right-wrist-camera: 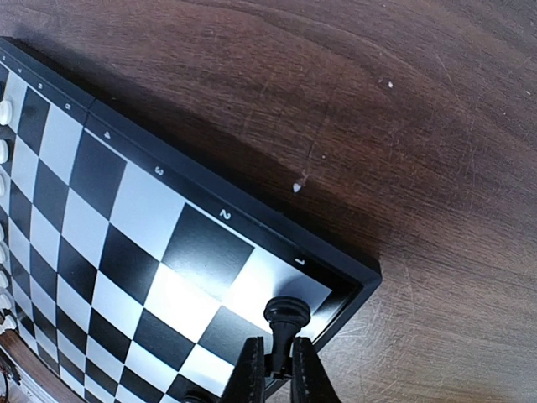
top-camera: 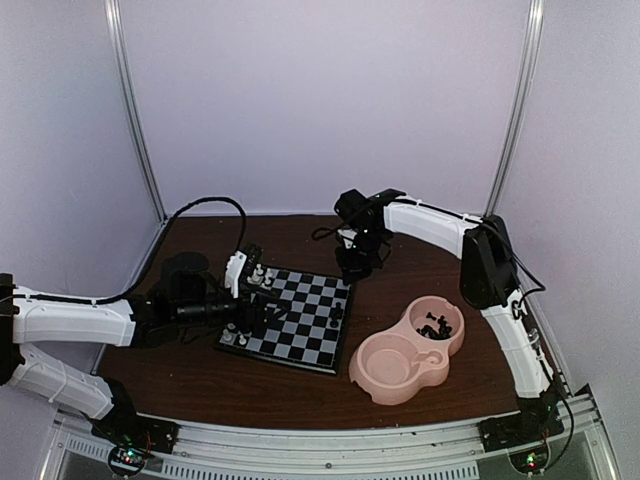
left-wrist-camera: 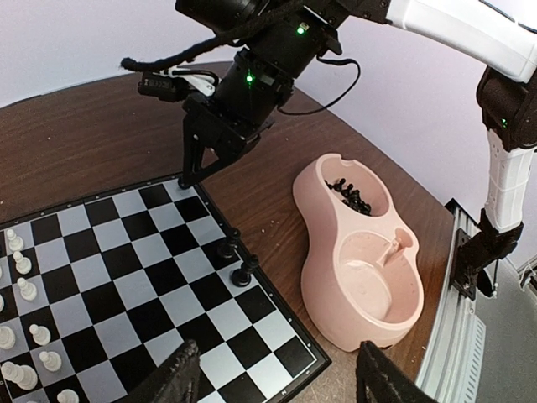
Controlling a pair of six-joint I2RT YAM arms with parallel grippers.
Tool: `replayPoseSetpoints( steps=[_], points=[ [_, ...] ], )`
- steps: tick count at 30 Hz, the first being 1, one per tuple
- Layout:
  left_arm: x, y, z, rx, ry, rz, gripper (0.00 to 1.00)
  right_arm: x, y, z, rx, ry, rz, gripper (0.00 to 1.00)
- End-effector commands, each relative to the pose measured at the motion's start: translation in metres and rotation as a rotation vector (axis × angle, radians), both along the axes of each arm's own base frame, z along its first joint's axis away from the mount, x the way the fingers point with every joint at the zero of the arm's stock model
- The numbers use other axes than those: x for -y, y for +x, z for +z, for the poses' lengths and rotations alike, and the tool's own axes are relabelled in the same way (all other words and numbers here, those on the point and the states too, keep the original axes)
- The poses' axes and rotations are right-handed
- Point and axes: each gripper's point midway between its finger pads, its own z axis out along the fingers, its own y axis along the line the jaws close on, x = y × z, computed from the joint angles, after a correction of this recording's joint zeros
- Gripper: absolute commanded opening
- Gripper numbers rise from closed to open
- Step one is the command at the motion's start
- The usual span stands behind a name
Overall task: Set up the chess pieces on the board
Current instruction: Place the rook at a8.
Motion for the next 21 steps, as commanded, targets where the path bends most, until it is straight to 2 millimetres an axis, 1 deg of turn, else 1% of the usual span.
replayPoseSetpoints(
  steps=[1,13,16,21],
  points=[
    [0.0071,0.0013,0.0205,0.04,-0.04,-0.019,0.64,-0.0028,0.0014,0.0008,0.013,-0.012,0.016,0.0],
    [0.0092,0.0007,0.0199,0.03,-0.038,-0.029,0.64,-0.0047,0.0007,-0.0039,0.002,-0.01,0.025,0.05],
    [0.0092,0.001,0.0201,0.031,-0.038,-0.027,0.64,-0.0061,0.0005,-0.0044,-0.002,-0.003,0.027,0.08],
    [0.0093,0.0007,0.0198,0.03,-0.037,-0.029,0.64,-0.0078,-0.0003,-0.005,-0.007,0.006,0.031,0.08]
  ],
)
